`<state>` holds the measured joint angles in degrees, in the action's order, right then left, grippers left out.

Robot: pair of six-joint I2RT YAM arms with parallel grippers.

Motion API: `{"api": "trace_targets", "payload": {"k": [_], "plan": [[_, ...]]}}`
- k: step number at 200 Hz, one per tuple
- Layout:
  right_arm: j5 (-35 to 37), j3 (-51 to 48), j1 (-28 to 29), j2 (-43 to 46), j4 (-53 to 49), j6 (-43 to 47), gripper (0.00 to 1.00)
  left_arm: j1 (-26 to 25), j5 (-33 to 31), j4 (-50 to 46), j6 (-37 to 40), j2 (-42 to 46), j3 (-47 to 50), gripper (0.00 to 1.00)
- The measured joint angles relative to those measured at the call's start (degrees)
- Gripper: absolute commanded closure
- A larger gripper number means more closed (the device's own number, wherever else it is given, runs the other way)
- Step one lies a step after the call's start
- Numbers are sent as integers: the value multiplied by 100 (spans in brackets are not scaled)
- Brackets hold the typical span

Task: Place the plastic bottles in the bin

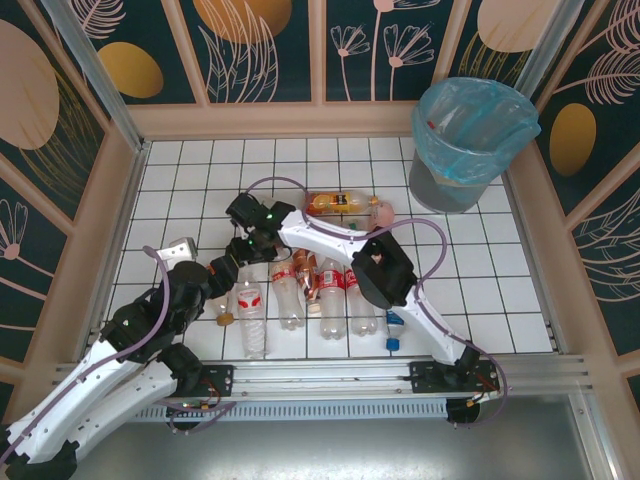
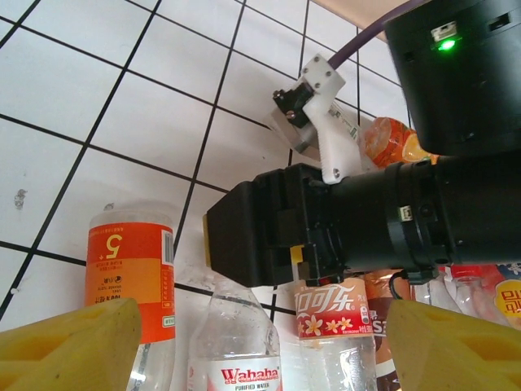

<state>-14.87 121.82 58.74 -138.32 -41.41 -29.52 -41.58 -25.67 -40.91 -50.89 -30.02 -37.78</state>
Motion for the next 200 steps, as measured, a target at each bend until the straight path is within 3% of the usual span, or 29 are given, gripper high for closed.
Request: {"api": "trace_targets", "payload": {"k": [142,191,200], "plan": [[-70,337,61,-339,-341,22,46,0,-35,101,146,-66,-4,20],[-133,417,61,-426,-433,50,58,0,-37,129,179,-66,-7,20],[-131,455,61,-426,-452,42,65,0,-37,127,181,-72,-15,20]]}}
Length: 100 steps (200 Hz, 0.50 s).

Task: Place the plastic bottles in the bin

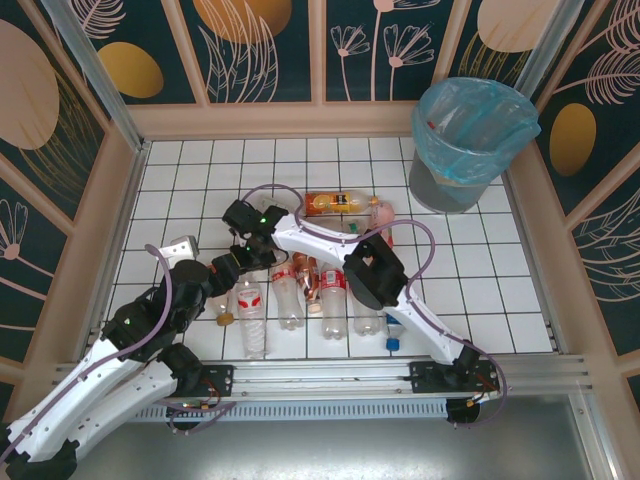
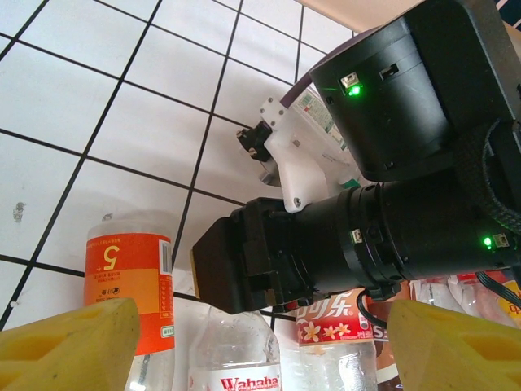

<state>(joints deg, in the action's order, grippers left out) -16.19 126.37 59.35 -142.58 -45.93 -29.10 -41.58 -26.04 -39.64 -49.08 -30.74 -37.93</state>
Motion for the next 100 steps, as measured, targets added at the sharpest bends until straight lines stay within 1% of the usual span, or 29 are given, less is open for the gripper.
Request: {"api": "trace_targets", "payload": {"k": [7,12,18,41,73,93,100], "plan": [[0,37,0,0,-13,7,67,0,0,2,2,-7,-20,20],[4,70,0,0,-15,11,72,0,0,0,15,-13,-37,20],[2,98,0,0,-15,17,74,0,-2,0,22,-24,-61,20],[42,146,0,0,-20,24,76,0,-24,4,90,-118,-271,21],[269,157,0,35,-85,26,79,0,-114,11,295,-348,-728,21],[422,164,-7,186,-107,46,97,0,-192,22,509,-514,-1108,21],[448,164,-13,282,-103,66,99,0,-240,31,616,-584,-1287,21]]}}
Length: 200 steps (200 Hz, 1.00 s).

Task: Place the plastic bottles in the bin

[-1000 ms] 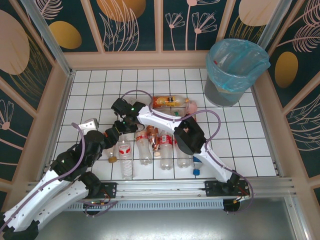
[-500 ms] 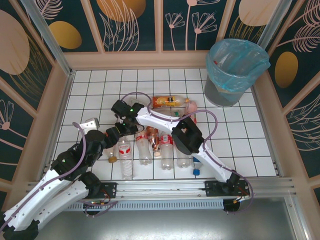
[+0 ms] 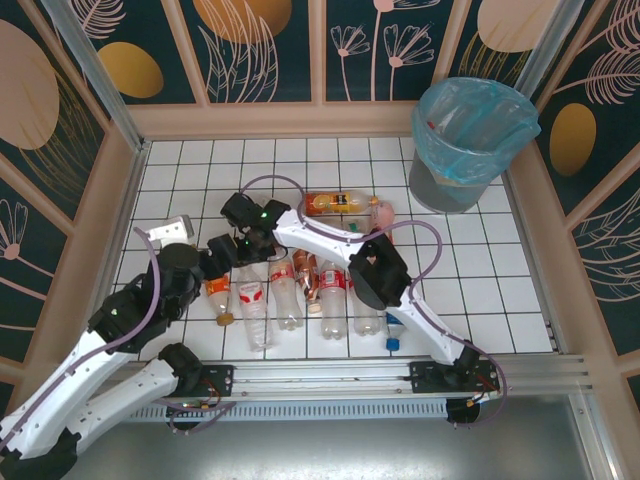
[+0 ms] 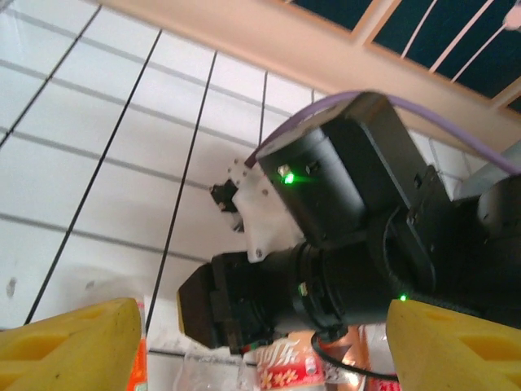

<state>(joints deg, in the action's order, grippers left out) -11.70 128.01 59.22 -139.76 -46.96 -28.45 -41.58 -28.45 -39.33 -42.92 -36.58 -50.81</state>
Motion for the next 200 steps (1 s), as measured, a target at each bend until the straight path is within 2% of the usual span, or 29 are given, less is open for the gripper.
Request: {"api": "trace_targets", "payload": {"k": [61,98,132,160,178,200], "plan": [[498,37,-184,1569,507,306,100,0,-555,103,1290,-695,-1952,24],[1611,81,-492,2721,863,868,100,0,-566,358,2100,-1567,-2887,22],[3303,-695,-1147,4052,1709,1781,100,0,275,942,2490,-2575,-3189,24],[4675,-1976,-1759,5128,3333,3023,100,0,1408,1495,2533,-3460,-3331,25],[5320,-2468,-2068,5421,4524,3950,100,0,2087,1851,2533,-3888,-3364,25],[5689,-2592,-2594,5407,5552,4701,100,0,2758,2253,2618,-4221,-3375,25]]}}
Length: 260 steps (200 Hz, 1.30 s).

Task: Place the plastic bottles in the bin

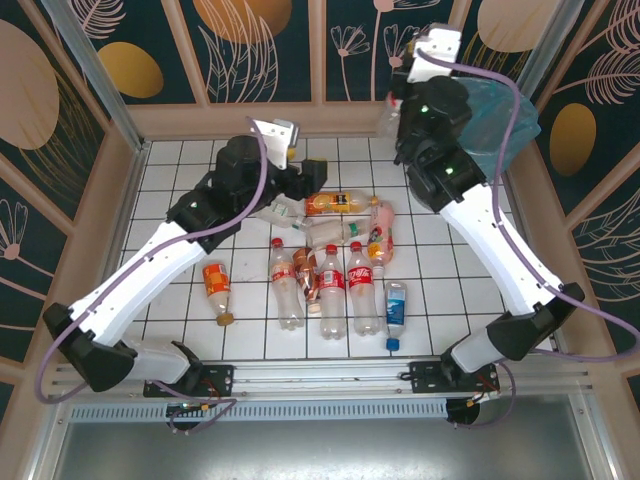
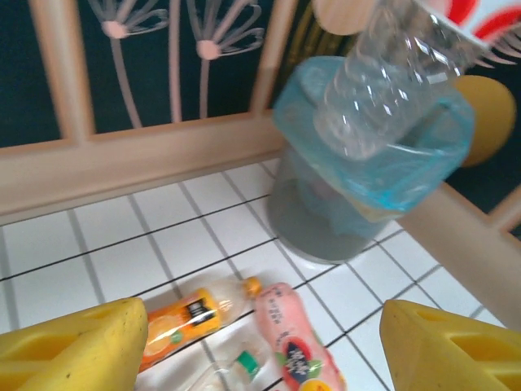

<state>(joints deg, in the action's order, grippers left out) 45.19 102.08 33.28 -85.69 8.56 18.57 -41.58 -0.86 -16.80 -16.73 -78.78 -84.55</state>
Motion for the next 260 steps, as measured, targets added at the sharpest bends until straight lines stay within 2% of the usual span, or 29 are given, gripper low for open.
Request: {"api": "trace_targets", "payload": {"k": [41,68,111,161,196,199,206,209,241,260], "plan": [[354,0,-872,-444,1152,863,100,0,678,822,304,-160,295,24],[608,-96,-994,-949,1543,1379,100,0,839,1320,424,-118,946,23],[907,-632,-999,-1370,1631,1751,100,0,767,1537,590,-11,1670,19],[1141,-1086,-1069,-1384,1626,1644,100,0,726,1762,621,153,1773,19],[1215,-1248,-1220,-1384,960,1040,100,0,682,1836,621,173,1825,18],[1204,-1246,-1237,-1384,870,949,96,0,678,1836,621,173,1832,18],[1185,-1246,-1279,-1384,667,772,77,0,656,1834,621,173,1847,18],[1176,-1246,-1296,-1384,588,702,74,0,647,1836,621,173,1856,18],[1003,-1154,-1478,-1467,-339,-107,69,0,616,1834,621,173,1878,18],[804,-1064,-1576,-1526,-872,-562,59,0,616,1834,621,173,1878,18]]}}
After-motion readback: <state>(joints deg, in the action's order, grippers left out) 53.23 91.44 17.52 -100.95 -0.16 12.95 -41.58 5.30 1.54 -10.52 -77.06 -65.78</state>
